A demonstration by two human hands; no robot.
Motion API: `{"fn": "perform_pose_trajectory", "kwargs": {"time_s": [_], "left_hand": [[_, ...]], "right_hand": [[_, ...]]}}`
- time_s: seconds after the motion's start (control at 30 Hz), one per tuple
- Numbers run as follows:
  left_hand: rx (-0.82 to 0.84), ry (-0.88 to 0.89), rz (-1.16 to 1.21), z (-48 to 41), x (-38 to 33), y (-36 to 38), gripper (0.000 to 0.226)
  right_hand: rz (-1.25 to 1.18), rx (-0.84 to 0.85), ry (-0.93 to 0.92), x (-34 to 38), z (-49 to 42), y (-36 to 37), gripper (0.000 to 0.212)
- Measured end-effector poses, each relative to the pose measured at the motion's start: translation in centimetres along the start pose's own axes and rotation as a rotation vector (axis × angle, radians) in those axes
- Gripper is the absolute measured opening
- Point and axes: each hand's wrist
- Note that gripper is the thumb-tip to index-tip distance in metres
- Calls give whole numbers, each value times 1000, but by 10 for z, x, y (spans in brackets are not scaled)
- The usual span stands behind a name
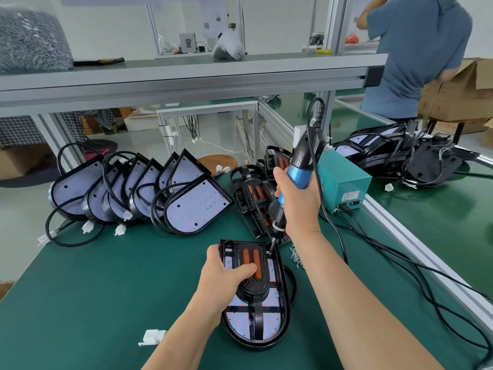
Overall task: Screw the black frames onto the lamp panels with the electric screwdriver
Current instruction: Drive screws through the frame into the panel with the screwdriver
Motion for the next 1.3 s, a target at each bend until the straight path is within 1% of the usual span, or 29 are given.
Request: {"fn": "perform_pose_trajectory", "kwargs": {"time_s": [0.1, 0.2, 0.33, 0.4, 0.53, 0.6, 0.67, 0.73, 0.8, 0.87, 0.93, 1.03, 1.1, 1.13, 1.17, 1.2, 1.23, 1.27, 1.3], "left_hand": [[-5, 5, 11, -3, 3, 0, 45], [-6, 8, 19, -4, 5, 0, 46], [-4, 5, 12, -1, 2, 1, 46], [-10, 0, 3, -1, 0, 1, 46], [-5, -18, -1, 2, -4, 1, 45], [-5, -26, -6, 3, -5, 1, 46], [-7, -32, -15, 2, -6, 1, 45], [-8, -41, -18, 2, -7, 1, 45], [-4, -48, -31, 1, -7, 0, 45], [18, -60, -45, 0, -10, -2, 45], [61, -63, -85, -4, -16, -4, 42], [173, -64, -220, -11, -30, -5, 40], [265, -68, -312, -16, -39, -5, 50], [289, -70, -384, -19, -42, -3, 61], [285, -50, -507, -21, -45, -1, 75], [230, -5, -688, -23, -48, 3, 89], [130, 77, -867, -24, -49, 7, 94], [34, 221, -972, -22, -50, 15, 88], [-1, 390, -991, -17, -51, 26, 70]], "right_hand": [[38, 16, 11, -1, -2, 1, 33], [76, 13, -17, -2, 2, 2, 25], [50, 27, -43, -1, 10, 2, 24], [37, 92, -48, 1, 11, -1, 22], [1, 301, -44, 9, 11, -8, 21], [-55, 346, -55, 18, 9, -11, 18], [-112, 342, -91, 30, 5, -16, 17], [-187, 275, -117, 43, -1, -25, 20], [-273, 128, -95, 54, -5, -40, 18], [-362, -70, -10, 59, -10, -60, 27], [-431, -260, 90, 57, -13, -84, 25], [-525, -458, 251, 44, -13, -118, 23], [-556, -546, 333, 33, -9, -137, 24], [-552, -567, 368, 27, -6, -145, 23], [-548, -570, 390, 22, -2, -152, 22], [-549, -568, 398, 15, 1, -157, 20], [-553, -564, 400, 9, 4, -162, 19], [-554, -563, 400, 2, 7, -166, 17], [-553, -564, 400, -4, 9, -168, 15]]}}
Point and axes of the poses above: each hand's wrist, its own z-axis away from the middle knuckle, its own y-axis out of the palm, x = y × z, and after that the axes turned 7 degrees about z, right-handed
